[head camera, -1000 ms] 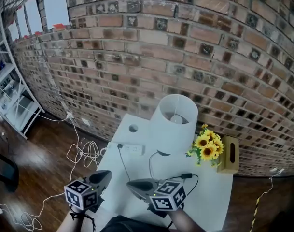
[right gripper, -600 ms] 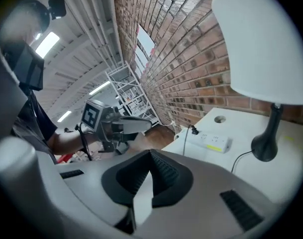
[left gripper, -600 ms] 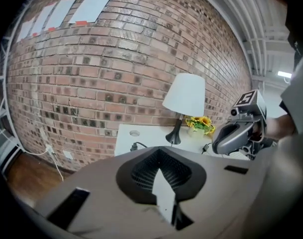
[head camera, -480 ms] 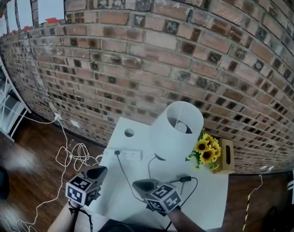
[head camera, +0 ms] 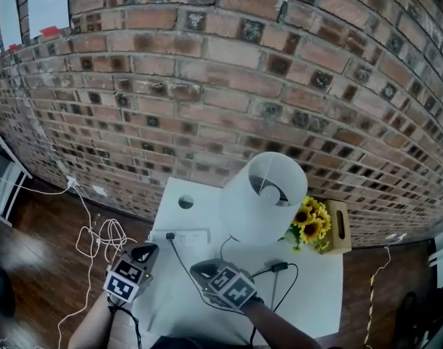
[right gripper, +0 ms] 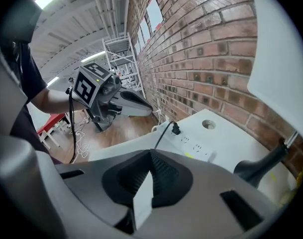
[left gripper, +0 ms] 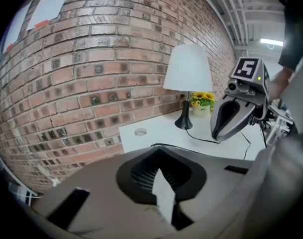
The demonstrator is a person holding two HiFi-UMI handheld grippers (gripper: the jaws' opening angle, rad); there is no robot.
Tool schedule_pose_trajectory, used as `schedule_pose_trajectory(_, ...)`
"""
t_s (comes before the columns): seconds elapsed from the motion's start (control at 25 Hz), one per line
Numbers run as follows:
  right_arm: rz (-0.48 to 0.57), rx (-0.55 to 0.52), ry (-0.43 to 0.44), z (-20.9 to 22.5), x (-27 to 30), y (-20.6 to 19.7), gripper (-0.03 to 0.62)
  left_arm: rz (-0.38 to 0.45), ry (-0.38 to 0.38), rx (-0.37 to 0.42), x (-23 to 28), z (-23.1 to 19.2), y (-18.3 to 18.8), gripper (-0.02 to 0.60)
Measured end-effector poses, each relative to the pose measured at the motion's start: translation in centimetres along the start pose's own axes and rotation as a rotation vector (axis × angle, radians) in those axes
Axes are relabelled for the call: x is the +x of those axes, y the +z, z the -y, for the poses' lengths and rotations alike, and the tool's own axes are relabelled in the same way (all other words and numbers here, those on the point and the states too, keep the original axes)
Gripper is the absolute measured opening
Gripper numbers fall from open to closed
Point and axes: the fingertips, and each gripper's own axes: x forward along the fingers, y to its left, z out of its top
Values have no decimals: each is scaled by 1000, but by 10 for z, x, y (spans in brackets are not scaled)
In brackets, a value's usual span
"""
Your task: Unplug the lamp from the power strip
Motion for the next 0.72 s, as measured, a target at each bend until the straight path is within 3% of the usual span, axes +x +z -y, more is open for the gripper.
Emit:
schedule_pose_trajectory(0.24,-88,-86,-103,44,29,-13,-4,-53,5,88,28,-14,-11,11)
schedule_pose_trajectory(0.48,-107,-140,-111,54,51,1,-3,-99,-10,109,45,-22,-24,11)
schedule_pose_trajectory(0.72,-131,-177,-123,70,71,10,-3,-143,-26,185,59,-25,-29,15)
